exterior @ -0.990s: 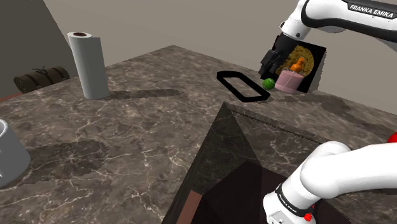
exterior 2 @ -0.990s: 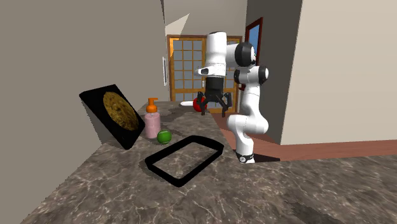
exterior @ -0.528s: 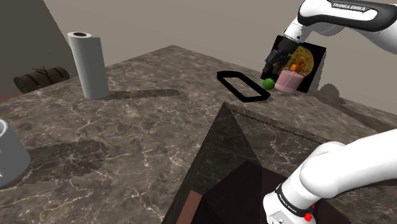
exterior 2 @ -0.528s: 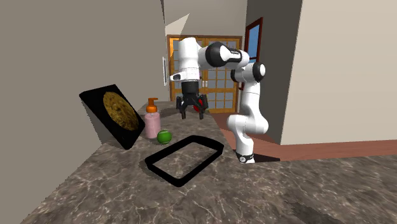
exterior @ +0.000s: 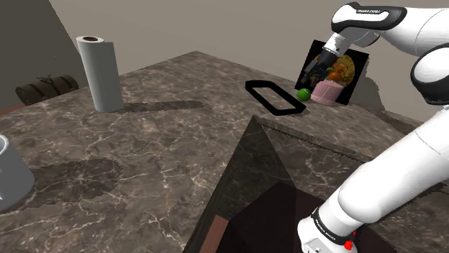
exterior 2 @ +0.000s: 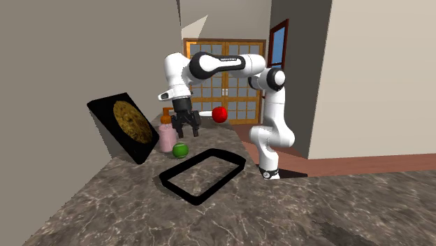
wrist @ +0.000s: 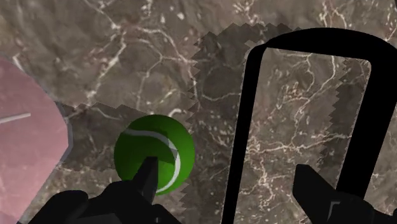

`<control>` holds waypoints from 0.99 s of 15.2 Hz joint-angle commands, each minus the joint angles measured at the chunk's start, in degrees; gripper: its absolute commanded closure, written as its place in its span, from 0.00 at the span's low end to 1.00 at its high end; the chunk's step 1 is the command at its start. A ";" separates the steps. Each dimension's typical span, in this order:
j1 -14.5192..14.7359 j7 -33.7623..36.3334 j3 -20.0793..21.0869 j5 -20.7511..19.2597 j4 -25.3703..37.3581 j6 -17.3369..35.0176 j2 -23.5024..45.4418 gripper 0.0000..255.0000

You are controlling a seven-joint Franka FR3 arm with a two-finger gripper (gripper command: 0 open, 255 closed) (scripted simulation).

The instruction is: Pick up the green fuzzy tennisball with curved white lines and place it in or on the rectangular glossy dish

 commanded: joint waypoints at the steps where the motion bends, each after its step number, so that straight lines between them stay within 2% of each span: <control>1: -0.97 -3.35 -2.98 4.14 3.80 -1.58 5.72 0.00; 3: -2.73 -6.29 -4.98 8.02 7.37 -3.55 10.97 0.00; 10: -1.86 -5.99 -3.87 7.46 0.98 2.17 9.59 0.00; 15: -1.77 -5.99 -3.81 7.45 0.49 2.63 9.52 0.00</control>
